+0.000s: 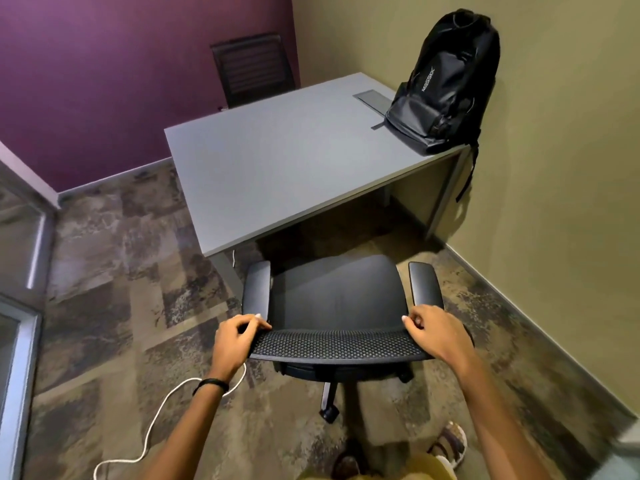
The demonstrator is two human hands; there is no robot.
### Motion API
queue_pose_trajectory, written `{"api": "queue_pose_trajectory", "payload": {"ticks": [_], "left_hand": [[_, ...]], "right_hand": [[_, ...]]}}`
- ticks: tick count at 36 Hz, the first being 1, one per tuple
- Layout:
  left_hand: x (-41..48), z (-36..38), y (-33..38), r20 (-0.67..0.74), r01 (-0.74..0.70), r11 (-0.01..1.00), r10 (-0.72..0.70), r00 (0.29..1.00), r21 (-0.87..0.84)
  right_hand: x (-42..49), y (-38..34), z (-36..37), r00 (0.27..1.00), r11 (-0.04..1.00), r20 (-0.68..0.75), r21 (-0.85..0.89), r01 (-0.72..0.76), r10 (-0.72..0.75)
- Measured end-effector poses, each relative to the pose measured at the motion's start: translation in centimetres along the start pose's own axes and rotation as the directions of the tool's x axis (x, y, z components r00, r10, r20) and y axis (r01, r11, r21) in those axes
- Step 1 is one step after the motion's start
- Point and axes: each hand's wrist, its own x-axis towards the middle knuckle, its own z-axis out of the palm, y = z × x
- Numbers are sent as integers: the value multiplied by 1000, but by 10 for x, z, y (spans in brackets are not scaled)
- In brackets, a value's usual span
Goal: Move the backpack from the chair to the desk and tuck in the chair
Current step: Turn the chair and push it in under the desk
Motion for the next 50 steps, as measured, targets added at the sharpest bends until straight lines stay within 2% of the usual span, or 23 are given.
{"api": "queue_pose_trajectory", "payload": {"ticks": [6, 18, 27, 35, 44, 50], "left_hand": [[9, -1, 3, -4, -11, 999, 11, 1000, -32], [35, -2, 0, -11, 4, 992, -5, 1000, -128], [62, 7, -4, 5, -8, 999, 8, 1000, -41], [90, 15, 14, 15, 12, 999, -12, 1000, 31], [120, 34, 25, -44, 64, 990, -59, 997, 126], [139, 57, 40, -71, 81, 989, -72, 995, 127]], "right_hand": [[3, -1, 2, 995, 999, -91, 30, -27, 30], [12, -11, -4, 992, 997, -117, 63, -34, 41], [40, -6, -8, 984, 995, -172, 98, -30, 47], [70, -4, -18, 953, 990, -285, 123, -74, 107], [122, 11, -28, 959, 990, -271, 135, -44, 79], [158, 27, -47, 970, 995, -239, 103, -15, 40]]}}
